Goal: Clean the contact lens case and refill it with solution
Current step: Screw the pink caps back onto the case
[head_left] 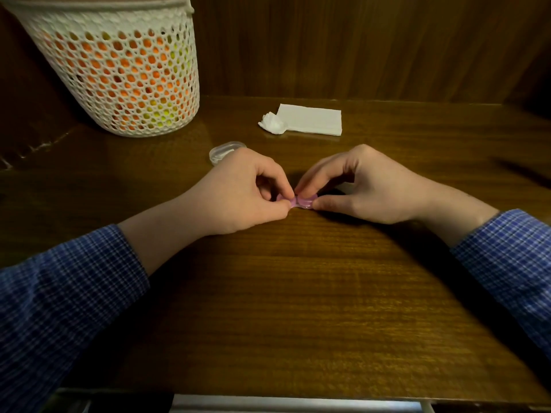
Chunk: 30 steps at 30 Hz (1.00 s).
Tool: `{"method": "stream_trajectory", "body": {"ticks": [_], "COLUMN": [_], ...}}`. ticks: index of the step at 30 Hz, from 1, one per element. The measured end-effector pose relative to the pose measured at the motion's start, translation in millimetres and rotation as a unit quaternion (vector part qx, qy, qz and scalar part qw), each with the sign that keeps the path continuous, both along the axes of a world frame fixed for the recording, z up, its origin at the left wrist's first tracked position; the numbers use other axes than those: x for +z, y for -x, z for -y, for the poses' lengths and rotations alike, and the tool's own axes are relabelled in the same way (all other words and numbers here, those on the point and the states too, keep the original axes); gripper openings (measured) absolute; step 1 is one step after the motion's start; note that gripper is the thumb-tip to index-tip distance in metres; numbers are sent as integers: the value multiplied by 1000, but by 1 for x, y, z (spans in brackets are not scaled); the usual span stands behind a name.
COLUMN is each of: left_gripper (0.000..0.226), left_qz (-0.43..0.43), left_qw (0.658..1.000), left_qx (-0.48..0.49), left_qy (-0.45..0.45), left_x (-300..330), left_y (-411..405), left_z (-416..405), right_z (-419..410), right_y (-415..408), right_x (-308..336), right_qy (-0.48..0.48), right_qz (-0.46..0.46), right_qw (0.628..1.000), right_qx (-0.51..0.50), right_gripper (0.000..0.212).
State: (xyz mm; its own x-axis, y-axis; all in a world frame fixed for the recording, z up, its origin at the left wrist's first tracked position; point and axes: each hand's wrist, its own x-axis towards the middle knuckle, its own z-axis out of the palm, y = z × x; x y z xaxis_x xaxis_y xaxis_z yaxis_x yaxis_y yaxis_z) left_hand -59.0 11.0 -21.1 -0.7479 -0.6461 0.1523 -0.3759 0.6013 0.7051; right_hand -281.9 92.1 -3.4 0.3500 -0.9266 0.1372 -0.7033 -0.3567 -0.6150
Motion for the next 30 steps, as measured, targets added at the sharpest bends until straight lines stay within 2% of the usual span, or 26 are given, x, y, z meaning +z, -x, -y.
{"method": "stream_trajectory", "body": {"ticks": [7, 21, 30], "left_gripper": [14, 12, 11], "left_qz": [1, 1, -3], "left_qw": [1000, 1000, 1000], "left_qx": [-3, -7, -3], "left_qy": [3, 7, 11], "left_x": [0, 1, 0], "left_y": [-1, -1, 0], "left_z": [1, 0, -1], "right_z": [1, 2, 0], "right_y": [-4, 2, -7], "right_x": [-5, -1, -5], "right_qy": [8, -13, 21], "right_qz": [6, 29, 21], "right_qw": [999, 999, 997], "right_qx": [-35, -19, -74], "right_gripper": [15, 17, 15]}}
